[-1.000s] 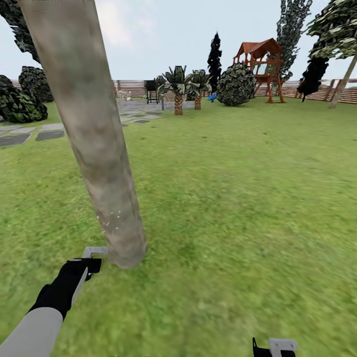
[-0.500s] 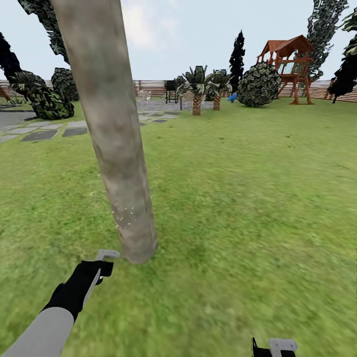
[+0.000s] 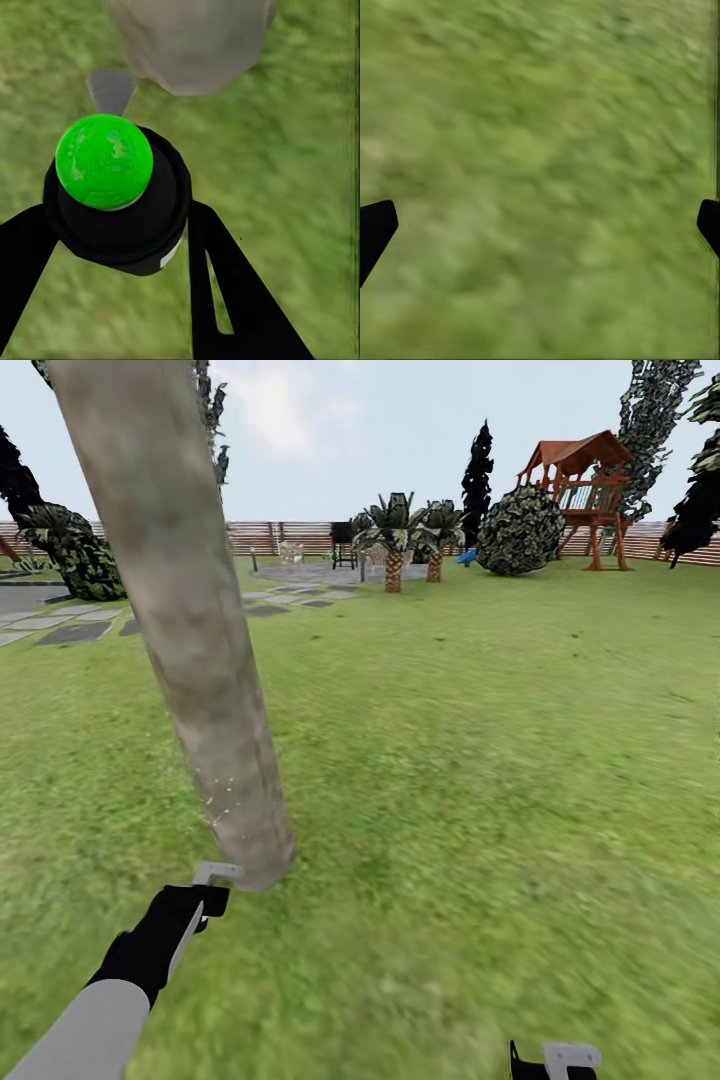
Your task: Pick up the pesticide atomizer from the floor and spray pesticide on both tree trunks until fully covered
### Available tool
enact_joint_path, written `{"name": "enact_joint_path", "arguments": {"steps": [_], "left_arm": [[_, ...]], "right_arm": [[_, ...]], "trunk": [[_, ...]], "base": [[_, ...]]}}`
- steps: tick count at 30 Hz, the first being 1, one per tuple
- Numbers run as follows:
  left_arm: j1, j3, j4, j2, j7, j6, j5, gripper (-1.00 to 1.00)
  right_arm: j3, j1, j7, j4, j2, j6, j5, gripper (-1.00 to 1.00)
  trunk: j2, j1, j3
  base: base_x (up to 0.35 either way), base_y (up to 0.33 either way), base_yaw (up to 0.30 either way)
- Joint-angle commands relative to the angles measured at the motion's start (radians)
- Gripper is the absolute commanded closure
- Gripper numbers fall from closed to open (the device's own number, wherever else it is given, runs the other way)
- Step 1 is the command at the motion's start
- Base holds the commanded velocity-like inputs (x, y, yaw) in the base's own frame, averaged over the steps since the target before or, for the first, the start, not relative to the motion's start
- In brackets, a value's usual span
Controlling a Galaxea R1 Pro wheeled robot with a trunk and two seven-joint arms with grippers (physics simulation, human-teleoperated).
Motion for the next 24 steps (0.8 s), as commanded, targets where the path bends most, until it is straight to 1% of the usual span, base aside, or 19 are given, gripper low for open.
{"name": "enact_joint_path", "arguments": {"steps": [1, 7, 13, 16, 17, 18, 19, 20, 23, 24], "left_arm": [[0.000, 0.000, 0.000, 0.000, 0.000, 0.000, 0.000, 1.00], [0.000, 0.002, -0.001, 0.000, 0.000, 0.000, 0.000, 1.00], [0.000, 0.004, -0.002, 0.001, 0.002, -0.003, -0.001, 1.00], [0.000, 0.009, -0.003, 0.010, 0.003, -0.003, -0.002, 1.00], [0.000, 0.020, -0.003, 0.012, 0.002, -0.003, -0.002, 1.00], [0.000, 0.035, -0.004, 0.010, 0.002, -0.005, -0.002, 1.00], [0.000, 0.039, -0.005, 0.004, 0.002, -0.007, -0.002, 1.00], [0.000, 0.039, -0.005, 0.002, 0.002, -0.007, -0.002, 1.00], [0.000, 0.040, -0.006, -0.021, 0.005, -0.009, -0.003, 1.00], [0.000, 0.040, -0.006, -0.024, 0.006, -0.009, -0.004, 1.00]], "right_arm": [[0.000, 0.000, 0.000, 0.000, 0.000, 0.000, 0.000, -1.00], [0.000, 0.000, 0.001, 0.000, 0.001, 0.000, 0.000, -1.00], [0.000, 0.000, 0.000, 0.000, 0.002, 0.000, 0.000, -1.00], [0.000, 0.000, 0.001, 0.000, 0.003, 0.000, 0.000, -1.00], [0.000, 0.000, 0.001, 0.000, 0.003, 0.000, 0.000, -1.00], [0.000, 0.000, 0.000, 0.000, 0.003, 0.000, 0.000, -1.00], [0.000, 0.000, 0.001, 0.000, 0.003, 0.000, 0.000, -1.00], [0.000, 0.000, 0.001, 0.000, 0.003, 0.000, 0.000, -1.00], [0.000, 0.000, 0.001, 0.000, 0.003, 0.000, 0.000, -1.00], [0.000, 0.000, 0.001, 0.000, 0.003, 0.000, 0.000, -1.00]], "trunk": [[0.000, 0.000, 0.000], [0.000, 0.000, 0.000], [0.000, 0.000, 0.000], [0.000, 0.000, 0.000], [0.000, 0.000, 0.000], [0.000, 0.000, 0.000], [0.000, 0.000, 0.000], [0.000, 0.000, 0.000], [0.000, 0.000, 0.000], [0.000, 0.000, 0.000]], "base": [[0.000, -0.269, 0.000], [0.000, -0.269, 0.006], [0.000, -0.269, 0.239], [0.000, -0.269, 0.277], [0.000, -0.269, 0.278], [0.000, -0.269, 0.278], [0.000, -0.269, 0.278], [0.000, -0.269, 0.278], [0.067, -0.269, 0.278], [0.143, -0.255, 0.278]]}}
